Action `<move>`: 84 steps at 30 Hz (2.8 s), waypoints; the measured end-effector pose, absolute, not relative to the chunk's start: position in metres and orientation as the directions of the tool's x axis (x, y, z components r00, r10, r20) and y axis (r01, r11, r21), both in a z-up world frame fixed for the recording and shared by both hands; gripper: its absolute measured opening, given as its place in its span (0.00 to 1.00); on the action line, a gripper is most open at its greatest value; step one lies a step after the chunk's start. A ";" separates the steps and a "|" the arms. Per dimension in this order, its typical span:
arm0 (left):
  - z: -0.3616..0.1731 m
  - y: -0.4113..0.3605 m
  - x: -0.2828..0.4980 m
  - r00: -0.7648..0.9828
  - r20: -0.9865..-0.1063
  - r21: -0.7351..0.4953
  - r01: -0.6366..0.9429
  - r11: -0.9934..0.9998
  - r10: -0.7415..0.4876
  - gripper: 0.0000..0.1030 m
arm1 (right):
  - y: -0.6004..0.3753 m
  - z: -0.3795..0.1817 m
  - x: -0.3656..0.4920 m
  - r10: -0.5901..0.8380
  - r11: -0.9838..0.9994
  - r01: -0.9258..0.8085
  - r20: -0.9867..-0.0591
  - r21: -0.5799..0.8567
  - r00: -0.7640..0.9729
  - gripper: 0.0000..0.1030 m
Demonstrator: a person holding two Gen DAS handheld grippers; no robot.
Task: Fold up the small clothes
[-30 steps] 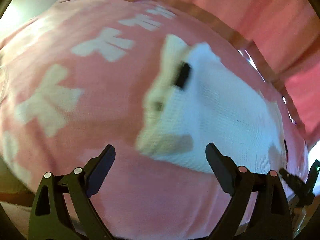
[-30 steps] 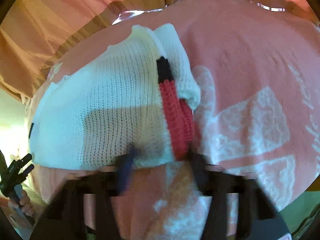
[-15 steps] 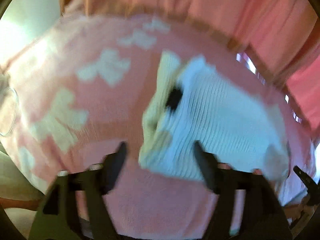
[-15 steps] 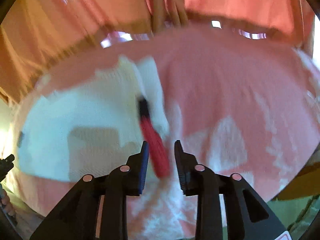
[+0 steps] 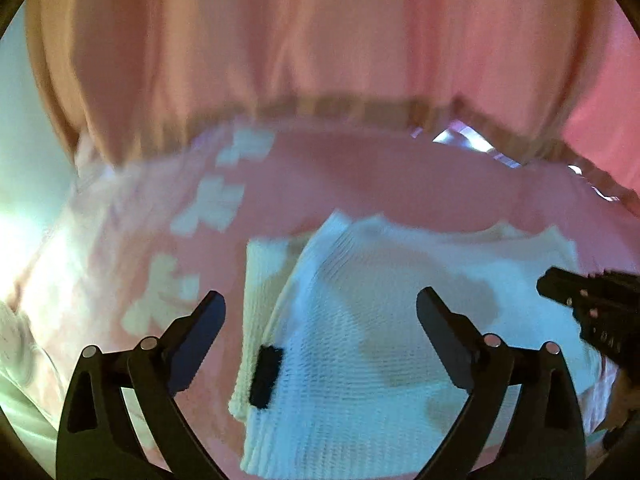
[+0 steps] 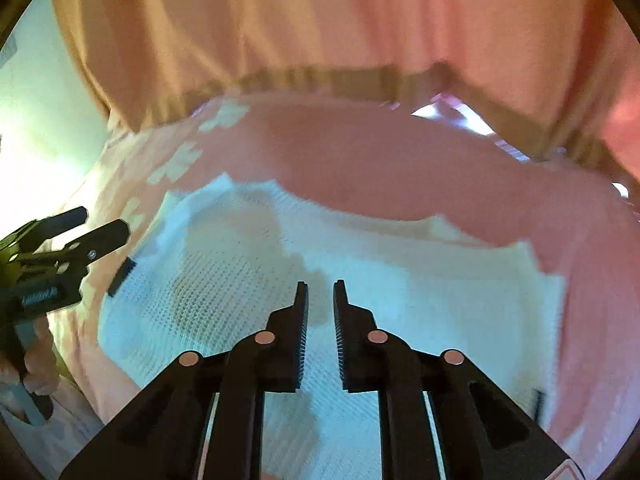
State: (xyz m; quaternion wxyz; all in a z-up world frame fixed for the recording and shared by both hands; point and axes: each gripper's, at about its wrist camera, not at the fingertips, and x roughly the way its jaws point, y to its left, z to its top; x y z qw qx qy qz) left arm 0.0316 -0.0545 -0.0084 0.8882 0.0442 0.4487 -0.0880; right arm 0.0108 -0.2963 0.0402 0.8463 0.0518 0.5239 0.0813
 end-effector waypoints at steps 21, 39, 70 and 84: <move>-0.055 -0.014 0.055 0.386 -0.822 -0.414 0.099 0.905 -0.419 0.21 | -0.289 -0.031 0.039 0.180 0.984 -0.068 -0.944 0.167 0.276 0.03; 0.052 -0.236 -0.007 0.369 -0.734 -0.443 0.375 0.814 -0.570 0.21 | -0.409 -0.025 0.035 0.411 0.860 0.204 -0.872 0.468 0.266 0.00; -0.049 -0.185 -0.135 0.436 -0.828 -0.145 0.442 0.885 -0.353 0.90 | -0.459 0.047 -0.045 0.333 0.901 0.095 -0.815 0.424 0.474 0.14; -0.073 -0.185 -0.128 0.415 -0.838 -0.178 0.403 0.898 -0.353 0.90 | -0.465 0.022 -0.112 0.348 0.898 0.121 -0.851 0.423 0.393 0.48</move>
